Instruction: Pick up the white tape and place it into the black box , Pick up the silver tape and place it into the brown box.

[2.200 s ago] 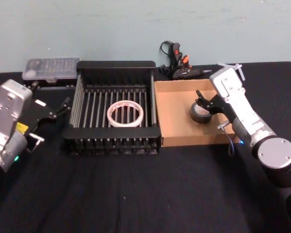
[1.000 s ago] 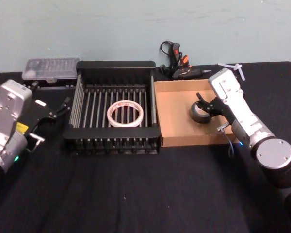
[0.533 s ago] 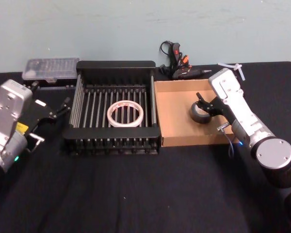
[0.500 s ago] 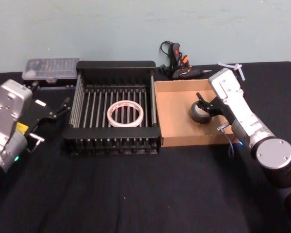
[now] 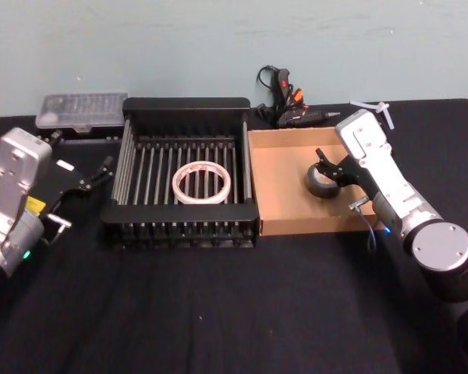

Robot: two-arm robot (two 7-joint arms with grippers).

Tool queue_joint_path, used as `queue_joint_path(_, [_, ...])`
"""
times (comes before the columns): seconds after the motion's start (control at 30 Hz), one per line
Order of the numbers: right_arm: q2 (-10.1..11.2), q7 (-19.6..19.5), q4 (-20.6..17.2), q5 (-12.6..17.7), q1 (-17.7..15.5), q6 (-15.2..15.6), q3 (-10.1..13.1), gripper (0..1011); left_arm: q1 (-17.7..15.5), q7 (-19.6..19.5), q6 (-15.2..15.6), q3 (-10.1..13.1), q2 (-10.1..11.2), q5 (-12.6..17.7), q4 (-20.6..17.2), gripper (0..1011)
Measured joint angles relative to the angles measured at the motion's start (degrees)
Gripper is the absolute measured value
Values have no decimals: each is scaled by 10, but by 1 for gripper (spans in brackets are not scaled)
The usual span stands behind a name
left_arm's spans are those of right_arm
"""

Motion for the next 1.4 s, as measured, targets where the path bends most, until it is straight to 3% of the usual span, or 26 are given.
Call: queue_joint_path(1.4, [0,0,0,0,0,0,0,1002,0,0,0,0,0,0,0,1001])
